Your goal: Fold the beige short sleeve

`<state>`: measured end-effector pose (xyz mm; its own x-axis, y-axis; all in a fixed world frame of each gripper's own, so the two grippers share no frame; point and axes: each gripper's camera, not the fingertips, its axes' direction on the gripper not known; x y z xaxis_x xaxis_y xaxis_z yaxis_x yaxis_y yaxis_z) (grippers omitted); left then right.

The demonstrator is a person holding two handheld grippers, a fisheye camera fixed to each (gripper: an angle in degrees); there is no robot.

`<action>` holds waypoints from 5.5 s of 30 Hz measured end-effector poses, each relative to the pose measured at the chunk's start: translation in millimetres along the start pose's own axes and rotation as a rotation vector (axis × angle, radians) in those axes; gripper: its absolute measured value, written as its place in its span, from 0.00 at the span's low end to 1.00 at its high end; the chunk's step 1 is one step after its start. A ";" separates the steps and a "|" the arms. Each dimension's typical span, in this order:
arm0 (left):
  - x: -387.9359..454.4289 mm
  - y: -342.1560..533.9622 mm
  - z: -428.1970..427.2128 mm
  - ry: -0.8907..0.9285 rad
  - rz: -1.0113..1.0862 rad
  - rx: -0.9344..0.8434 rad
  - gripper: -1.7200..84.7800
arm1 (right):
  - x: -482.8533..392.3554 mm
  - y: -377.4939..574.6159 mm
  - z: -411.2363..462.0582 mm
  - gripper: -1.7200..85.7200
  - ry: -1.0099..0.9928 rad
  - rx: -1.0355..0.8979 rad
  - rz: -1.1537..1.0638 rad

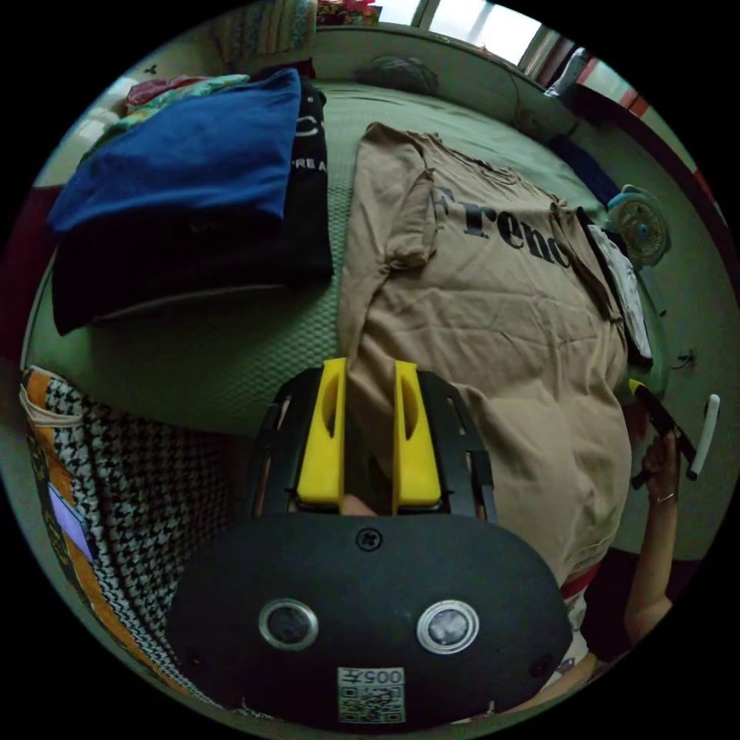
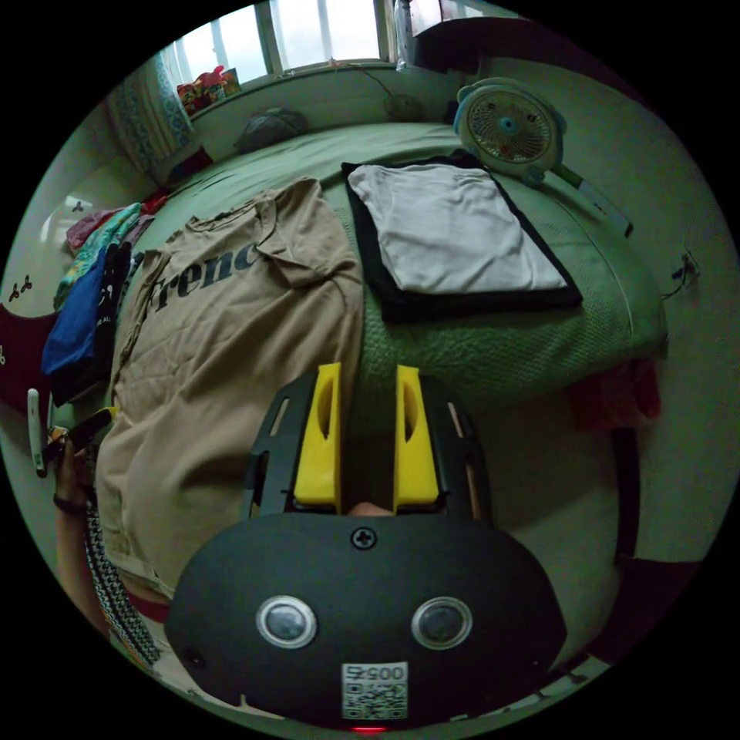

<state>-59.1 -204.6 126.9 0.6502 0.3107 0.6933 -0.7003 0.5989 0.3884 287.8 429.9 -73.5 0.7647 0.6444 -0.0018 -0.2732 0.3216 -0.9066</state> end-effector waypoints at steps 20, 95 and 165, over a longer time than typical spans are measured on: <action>-45.6 48.5 -8.5 -0.063 -0.020 -0.018 0.04 | -30.7 11.3 4.5 0.02 -0.006 -0.006 0.022; -170.8 205.2 -55.8 0.034 -0.055 0.039 0.14 | 9.5 47.8 -15.7 0.01 0.107 -0.007 -0.062; -187.1 495.0 -461.9 0.081 0.079 0.409 0.02 | 143.8 278.7 -426.4 0.00 -0.092 0.284 0.050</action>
<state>-391.3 374.7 -91.1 0.5995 0.4110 0.6868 -0.7975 0.2339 0.5561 570.5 316.4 -506.4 0.6936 0.7203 0.0068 -0.4713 0.4609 -0.7520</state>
